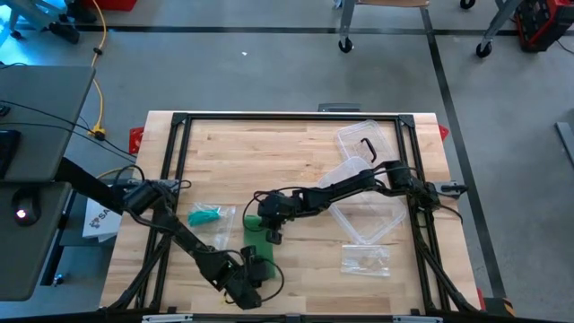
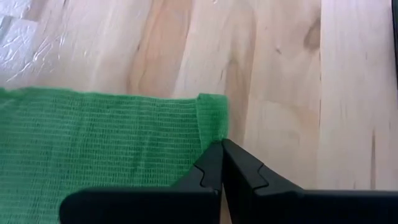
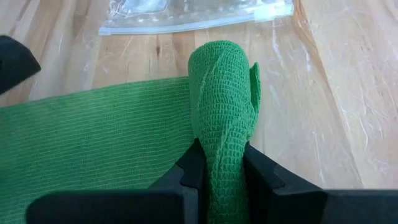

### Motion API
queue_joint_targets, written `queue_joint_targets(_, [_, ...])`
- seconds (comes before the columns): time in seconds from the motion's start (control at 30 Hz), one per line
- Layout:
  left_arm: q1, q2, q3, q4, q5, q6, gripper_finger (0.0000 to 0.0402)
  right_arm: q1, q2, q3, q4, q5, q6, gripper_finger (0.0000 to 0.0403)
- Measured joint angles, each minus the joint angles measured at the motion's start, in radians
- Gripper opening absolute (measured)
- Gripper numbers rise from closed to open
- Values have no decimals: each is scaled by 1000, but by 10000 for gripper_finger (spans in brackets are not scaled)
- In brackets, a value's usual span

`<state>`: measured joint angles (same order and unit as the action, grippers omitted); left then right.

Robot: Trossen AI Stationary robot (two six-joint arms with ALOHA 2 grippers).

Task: Roll bandage
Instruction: Roll the green bandage

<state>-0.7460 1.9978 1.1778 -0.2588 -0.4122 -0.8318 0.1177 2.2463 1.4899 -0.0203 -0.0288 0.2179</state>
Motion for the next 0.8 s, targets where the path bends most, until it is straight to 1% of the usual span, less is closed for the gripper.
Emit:
queue_joint_targets(0.13, [21, 4, 1, 3, 11, 24, 1, 0, 0, 0, 1, 2, 2, 52])
queue_joint_targets(0.23, [30, 2, 1, 7, 23, 55, 11, 0, 0, 0, 1, 2, 2, 52])
queue_joint_targets(0.4, [33, -1, 0, 55, 100, 85, 53, 0, 0, 0, 2, 2, 2, 52])
queue_joint_targets(0.57, [32, -27, 0, 68, 124, 62, 98, 0, 0, 0, 2, 2, 2, 52])
queue_joint_targets(0.67, [31, -52, 0, 68, 119, 59, 112, 0, 0, 0, 2, 2, 2, 52])
queue_joint_targets(0.8, [31, -79, 0, 61, 113, 59, 117, 0, 0, 0, 2, 1, 2, 52])
